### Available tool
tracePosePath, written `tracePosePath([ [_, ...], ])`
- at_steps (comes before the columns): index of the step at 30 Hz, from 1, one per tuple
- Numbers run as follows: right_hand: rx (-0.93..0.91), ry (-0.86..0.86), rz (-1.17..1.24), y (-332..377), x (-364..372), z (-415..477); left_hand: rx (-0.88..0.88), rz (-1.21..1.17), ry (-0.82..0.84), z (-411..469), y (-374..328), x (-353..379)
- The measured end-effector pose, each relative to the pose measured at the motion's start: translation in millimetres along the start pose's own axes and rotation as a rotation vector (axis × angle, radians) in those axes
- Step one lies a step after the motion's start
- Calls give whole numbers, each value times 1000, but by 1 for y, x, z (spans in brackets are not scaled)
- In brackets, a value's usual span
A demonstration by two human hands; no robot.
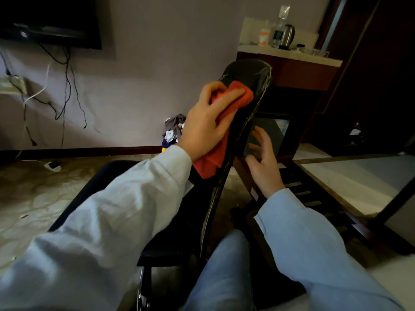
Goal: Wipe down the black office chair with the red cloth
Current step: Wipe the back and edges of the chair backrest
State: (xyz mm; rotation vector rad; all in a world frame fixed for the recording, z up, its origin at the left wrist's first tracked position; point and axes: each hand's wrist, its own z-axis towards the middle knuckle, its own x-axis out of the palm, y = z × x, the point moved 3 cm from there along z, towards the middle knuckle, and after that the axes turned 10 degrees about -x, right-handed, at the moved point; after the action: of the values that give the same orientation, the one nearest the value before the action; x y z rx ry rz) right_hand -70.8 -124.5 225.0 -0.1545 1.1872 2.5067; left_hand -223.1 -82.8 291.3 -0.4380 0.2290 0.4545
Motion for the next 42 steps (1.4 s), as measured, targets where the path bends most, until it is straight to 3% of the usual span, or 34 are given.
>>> tracePosePath([
  [4,-3,10,61,1,2,1,-42,-20,56,2,11,13],
  [9,-4,14,108,-3,14,1,-128,16,103,-59,37,27],
  [14,40,-30,162,-3,21,2,-30,184,205,-100,61,18],
  [20,42,-36,169,0,19,1,-26,32,114,-56,30,0],
  [26,58,12,199,6,13,2,239,148,95,1,-7,0],
  [30,65,48,183,-2,12,1,348,266,203,-5,6,13],
  [39,51,113,137,-9,15,-1,294,258,364,-85,46,28],
  [42,67,136,133,-8,14,-2,251,194,331,-80,42,21],
])
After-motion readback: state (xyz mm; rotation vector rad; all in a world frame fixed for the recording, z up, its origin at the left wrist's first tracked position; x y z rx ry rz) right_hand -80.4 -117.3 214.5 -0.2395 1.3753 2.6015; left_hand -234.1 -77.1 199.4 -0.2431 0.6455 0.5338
